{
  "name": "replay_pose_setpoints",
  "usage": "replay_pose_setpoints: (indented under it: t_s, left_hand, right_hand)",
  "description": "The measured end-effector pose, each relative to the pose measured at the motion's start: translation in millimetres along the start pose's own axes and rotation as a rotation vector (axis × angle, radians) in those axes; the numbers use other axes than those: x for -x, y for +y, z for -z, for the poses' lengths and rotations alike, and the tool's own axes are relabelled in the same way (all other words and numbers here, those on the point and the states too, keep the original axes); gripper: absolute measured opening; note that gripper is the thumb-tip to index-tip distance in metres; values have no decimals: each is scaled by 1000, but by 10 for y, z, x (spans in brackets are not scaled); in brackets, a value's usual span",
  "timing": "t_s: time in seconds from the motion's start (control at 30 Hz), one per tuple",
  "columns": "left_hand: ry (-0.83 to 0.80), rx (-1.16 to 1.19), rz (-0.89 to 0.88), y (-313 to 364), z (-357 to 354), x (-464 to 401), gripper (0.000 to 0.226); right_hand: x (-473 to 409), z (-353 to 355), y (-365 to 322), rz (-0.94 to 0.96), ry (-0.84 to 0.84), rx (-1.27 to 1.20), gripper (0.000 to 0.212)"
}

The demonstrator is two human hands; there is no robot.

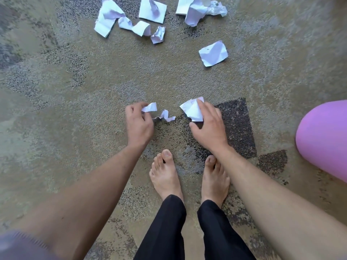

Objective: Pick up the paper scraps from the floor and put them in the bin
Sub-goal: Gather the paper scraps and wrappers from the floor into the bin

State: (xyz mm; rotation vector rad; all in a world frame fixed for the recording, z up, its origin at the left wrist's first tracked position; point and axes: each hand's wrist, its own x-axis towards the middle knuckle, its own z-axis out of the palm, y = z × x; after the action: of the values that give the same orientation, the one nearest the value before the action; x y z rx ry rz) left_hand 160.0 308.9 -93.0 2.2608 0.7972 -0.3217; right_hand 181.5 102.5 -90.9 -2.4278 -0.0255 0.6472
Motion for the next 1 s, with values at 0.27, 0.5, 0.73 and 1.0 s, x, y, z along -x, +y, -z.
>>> replay_pose_setpoints:
  t_s: [0.27,0.5,0.73,1.0]
  left_hand:
    - [-194,-168,-235,-49,-193,212,53]
    - [-148,-194,-225,97,-228,129,21]
    - [-313,79,41,409,-32,245,30]
    - [-427,417,98,1432,287,873,32]
  right_hand:
    - [-222,-259,-163,143,32,329,58]
    - [-297,-217,-237,212,43,243,13]
    - [-20,142,-239,-354,134,-252,19]
    - [869,1030,-416,-624,306,-754,19]
